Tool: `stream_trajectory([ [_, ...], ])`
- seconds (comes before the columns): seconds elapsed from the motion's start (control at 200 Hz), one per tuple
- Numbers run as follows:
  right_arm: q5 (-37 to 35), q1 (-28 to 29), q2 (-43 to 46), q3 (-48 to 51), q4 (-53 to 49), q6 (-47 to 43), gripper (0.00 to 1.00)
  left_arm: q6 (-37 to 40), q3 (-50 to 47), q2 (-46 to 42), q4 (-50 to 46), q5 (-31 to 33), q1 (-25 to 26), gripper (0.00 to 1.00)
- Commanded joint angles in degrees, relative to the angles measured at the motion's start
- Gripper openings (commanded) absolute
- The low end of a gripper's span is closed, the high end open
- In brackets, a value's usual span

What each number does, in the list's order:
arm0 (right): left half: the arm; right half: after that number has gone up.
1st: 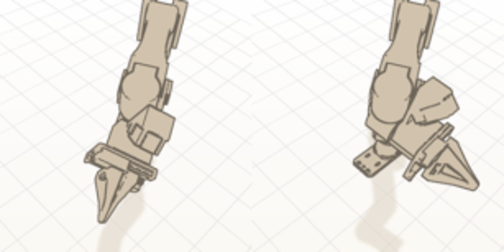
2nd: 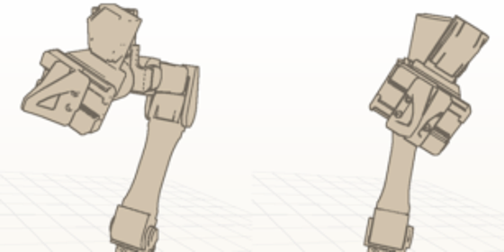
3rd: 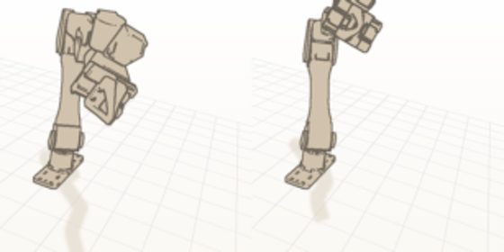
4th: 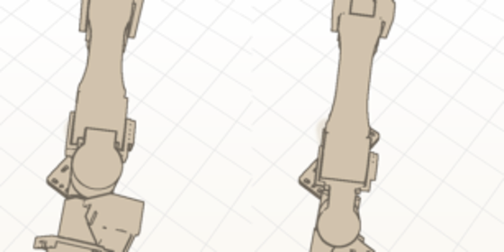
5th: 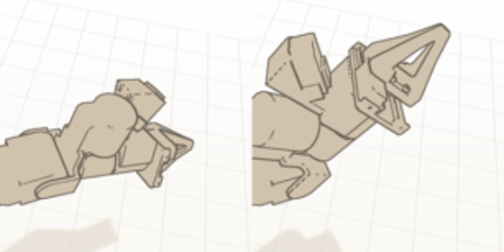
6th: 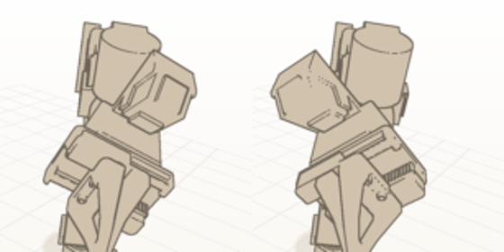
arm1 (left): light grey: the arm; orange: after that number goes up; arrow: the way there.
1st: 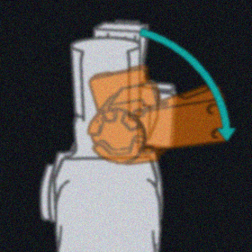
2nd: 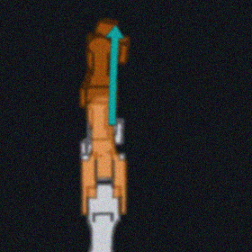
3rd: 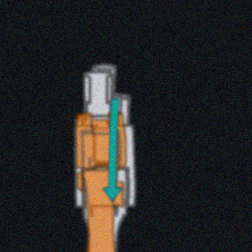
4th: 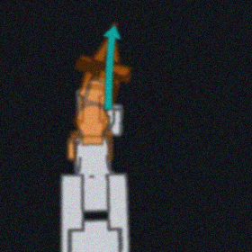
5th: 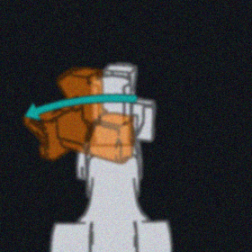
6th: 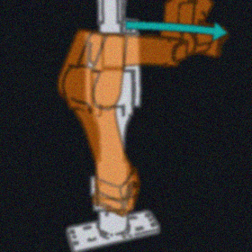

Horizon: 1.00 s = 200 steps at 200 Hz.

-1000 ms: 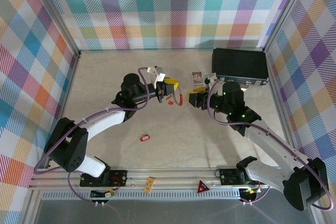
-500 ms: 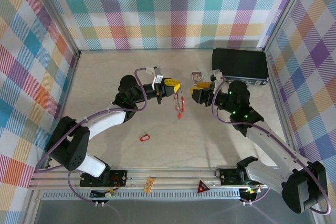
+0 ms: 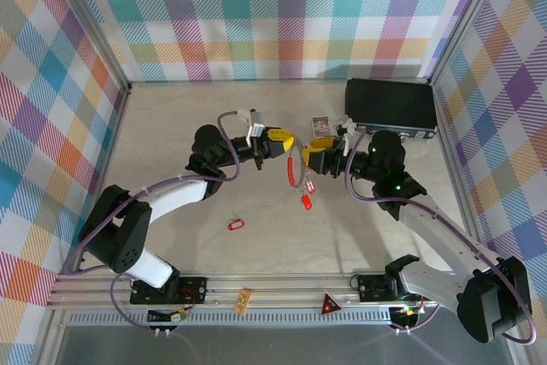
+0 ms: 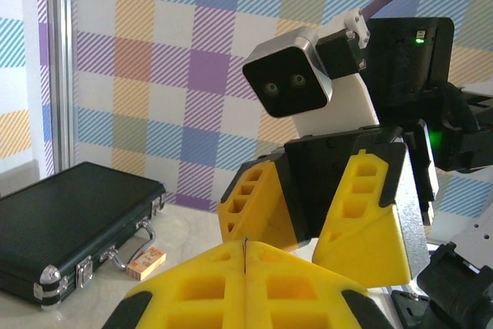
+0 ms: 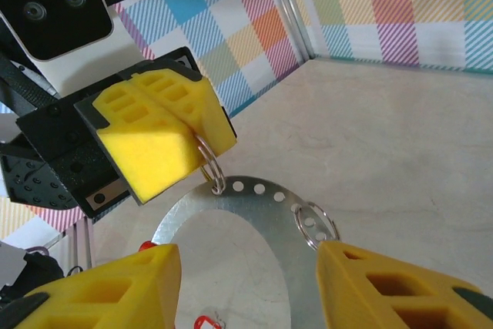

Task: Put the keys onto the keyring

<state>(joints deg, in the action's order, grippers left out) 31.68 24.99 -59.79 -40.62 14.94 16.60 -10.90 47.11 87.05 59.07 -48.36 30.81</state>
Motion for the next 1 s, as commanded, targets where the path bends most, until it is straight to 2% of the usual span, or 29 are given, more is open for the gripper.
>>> stream_trajectory([
  [0.0,1.1,-0.5,0.2,-1.8,2.4,-0.3,0.53,3.3,-2.0,-3.4,2.4,2.3,-0.7,0.0],
  [0.225,-5.8,-1.6,2.5,0.5,2.0,0.0,0.57,16.5,-6.6,-10.2,-2.3,13.4,0.2,0.0],
  [0.41,-14.5,-2.5,5.4,3.7,2.3,1.2,0.69,27.3,-10.2,-13.8,-3.2,22.9,2.8,0.0],
  [0.5,-15.2,-3.0,6.5,4.6,2.4,1.3,0.71,31.9,-11.2,-15.1,-3.7,26.1,4.0,0.0],
  [0.635,-15.7,-3.0,7.3,4.9,1.3,0.9,0.78,37.6,-12.8,-15.6,-1.7,27.6,5.1,0.0],
  [0.73,-16.0,-3.1,8.0,5.3,1.3,0.7,0.78,38.6,-14.2,-15.0,2.2,28.5,5.3,0.0],
  [0.995,-15.4,-3.1,9.2,5.1,0.2,0.2,0.79,38.7,-14.2,-14.8,2.0,27.6,5.4,0.0],
])
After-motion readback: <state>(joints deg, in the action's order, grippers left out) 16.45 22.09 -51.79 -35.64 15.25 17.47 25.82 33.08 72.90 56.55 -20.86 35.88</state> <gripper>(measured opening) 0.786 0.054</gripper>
